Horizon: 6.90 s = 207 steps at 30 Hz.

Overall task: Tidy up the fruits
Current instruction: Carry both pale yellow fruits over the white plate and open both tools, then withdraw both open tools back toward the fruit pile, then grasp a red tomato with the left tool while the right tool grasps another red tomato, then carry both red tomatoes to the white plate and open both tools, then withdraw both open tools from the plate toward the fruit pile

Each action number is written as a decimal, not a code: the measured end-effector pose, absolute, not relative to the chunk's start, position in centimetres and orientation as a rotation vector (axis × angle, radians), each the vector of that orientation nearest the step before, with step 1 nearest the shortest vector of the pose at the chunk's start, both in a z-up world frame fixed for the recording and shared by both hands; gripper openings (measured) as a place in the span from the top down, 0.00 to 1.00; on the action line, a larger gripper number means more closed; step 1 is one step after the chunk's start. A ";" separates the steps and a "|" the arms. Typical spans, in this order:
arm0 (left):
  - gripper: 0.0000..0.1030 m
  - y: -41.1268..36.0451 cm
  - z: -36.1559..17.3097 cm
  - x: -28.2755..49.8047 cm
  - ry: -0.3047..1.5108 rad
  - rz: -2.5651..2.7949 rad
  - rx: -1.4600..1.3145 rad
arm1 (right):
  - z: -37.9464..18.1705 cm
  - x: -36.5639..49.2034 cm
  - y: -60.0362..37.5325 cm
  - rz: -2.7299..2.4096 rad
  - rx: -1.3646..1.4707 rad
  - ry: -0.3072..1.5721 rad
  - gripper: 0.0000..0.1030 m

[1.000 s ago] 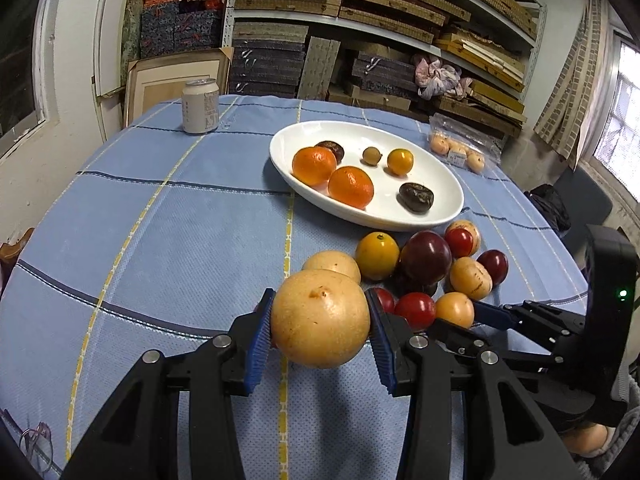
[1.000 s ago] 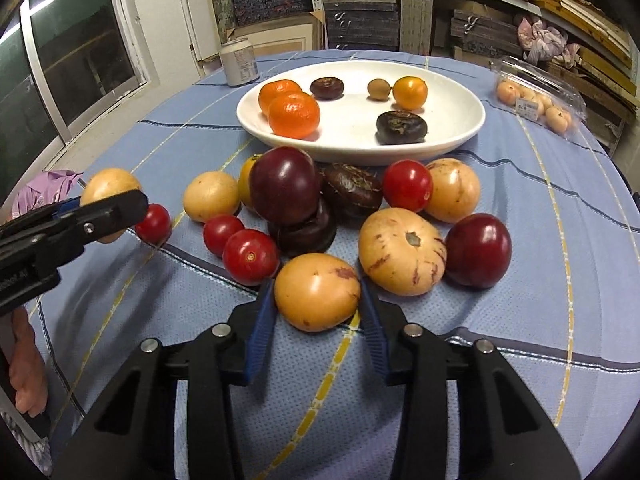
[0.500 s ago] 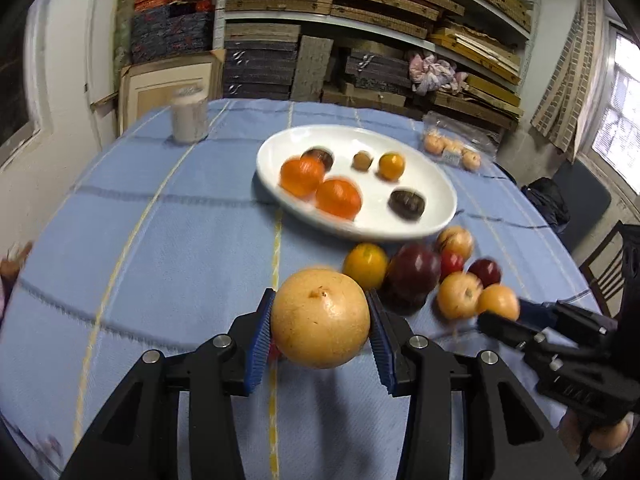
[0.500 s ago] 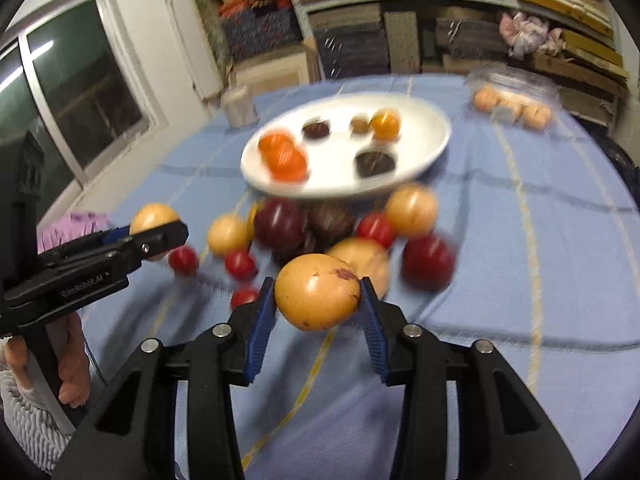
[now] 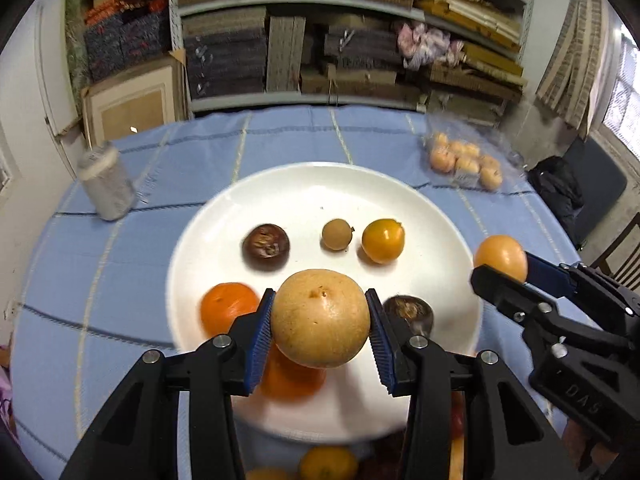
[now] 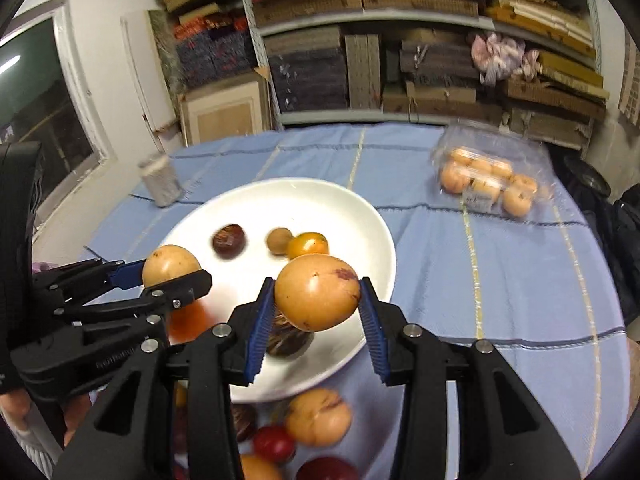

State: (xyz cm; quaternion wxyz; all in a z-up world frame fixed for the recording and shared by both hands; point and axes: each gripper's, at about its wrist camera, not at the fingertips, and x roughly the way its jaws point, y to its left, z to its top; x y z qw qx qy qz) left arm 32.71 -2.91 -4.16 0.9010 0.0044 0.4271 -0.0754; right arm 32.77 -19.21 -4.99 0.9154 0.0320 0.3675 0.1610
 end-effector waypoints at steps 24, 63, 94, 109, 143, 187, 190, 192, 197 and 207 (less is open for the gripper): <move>0.07 6.5 -2.7 16.9 0.674 0.121 -0.046 | -5.2 17.7 -26.2 0.208 0.234 0.490 0.04; 0.71 4.4 -9.5 16.2 0.838 -0.087 0.007 | -8.2 17.4 -26.6 0.197 0.277 0.619 0.04; 0.71 5.5 -8.1 15.1 0.801 -0.057 -0.038 | -11.3 16.1 -10.6 0.607 -0.125 0.817 0.52; 0.71 5.0 -9.1 15.7 0.840 -0.061 -0.012 | -11.7 16.8 -10.0 0.622 -0.128 0.841 0.70; 0.71 -0.8 1.3 19.9 0.654 -0.086 0.038 | 3.2 16.8 -20.8 0.472 0.117 0.482 0.71; 0.04 0.6 3.3 25.1 0.619 -0.028 -0.081 | 8.4 20.4 -19.9 0.439 0.164 0.285 0.12; 0.04 0.5 1.0 20.9 0.618 -0.023 -0.057 | 6.4 17.5 -19.3 0.414 0.099 0.261 0.06; 0.04 0.2 -1.6 18.5 0.638 -0.019 -0.065 | 4.0 16.3 -19.3 0.359 0.043 0.269 0.06; 0.04 -2.7 -4.6 16.4 0.658 -0.044 0.024 | -3.2 14.0 -21.9 0.210 0.076 0.279 0.05; 0.04 -5.2 -6.2 16.6 0.642 -0.135 0.090 | -4.3 15.0 -24.4 0.145 0.148 0.383 0.04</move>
